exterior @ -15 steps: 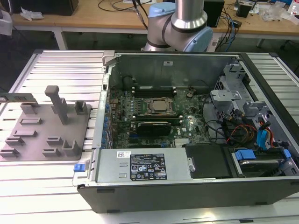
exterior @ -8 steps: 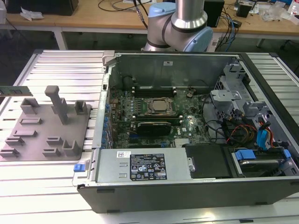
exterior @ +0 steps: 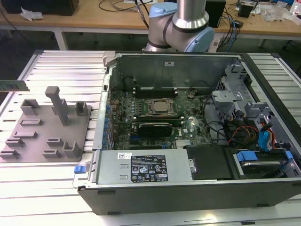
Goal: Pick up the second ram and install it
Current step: 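Pick up the second ram and move it above second insertion slot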
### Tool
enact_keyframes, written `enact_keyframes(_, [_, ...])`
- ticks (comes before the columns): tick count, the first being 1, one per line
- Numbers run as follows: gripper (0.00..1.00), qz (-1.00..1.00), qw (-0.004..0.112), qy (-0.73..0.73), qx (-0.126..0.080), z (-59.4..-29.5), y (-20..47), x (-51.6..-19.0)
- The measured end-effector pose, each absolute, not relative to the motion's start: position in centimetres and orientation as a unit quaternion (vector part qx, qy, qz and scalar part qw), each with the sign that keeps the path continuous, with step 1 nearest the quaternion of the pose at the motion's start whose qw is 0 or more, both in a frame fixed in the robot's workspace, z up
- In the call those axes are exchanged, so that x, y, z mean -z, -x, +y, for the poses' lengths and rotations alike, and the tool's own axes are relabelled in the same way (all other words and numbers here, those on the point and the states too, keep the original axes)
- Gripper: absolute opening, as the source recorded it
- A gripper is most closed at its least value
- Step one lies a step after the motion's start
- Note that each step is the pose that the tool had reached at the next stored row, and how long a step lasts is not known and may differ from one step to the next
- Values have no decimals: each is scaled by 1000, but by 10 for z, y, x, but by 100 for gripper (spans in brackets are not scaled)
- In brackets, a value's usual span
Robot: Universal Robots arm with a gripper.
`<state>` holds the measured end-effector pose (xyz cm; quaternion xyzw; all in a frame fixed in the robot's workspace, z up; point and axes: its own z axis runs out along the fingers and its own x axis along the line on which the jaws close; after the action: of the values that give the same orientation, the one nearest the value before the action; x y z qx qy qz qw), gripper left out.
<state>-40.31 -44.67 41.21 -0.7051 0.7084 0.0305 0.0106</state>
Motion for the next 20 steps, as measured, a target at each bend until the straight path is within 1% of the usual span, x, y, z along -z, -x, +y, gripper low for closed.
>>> enact_keyframes(5, [9,708,11,705,-30,-447,403,-417])
enact_keyframes(8, [9,708,11,705,-30,-447,403,-428])
enact_keyframes(12, [9,708,10,705,-31,-446,402,-428])
enact_keyframes(20, [9,708,11,705,-31,-447,377,-428])
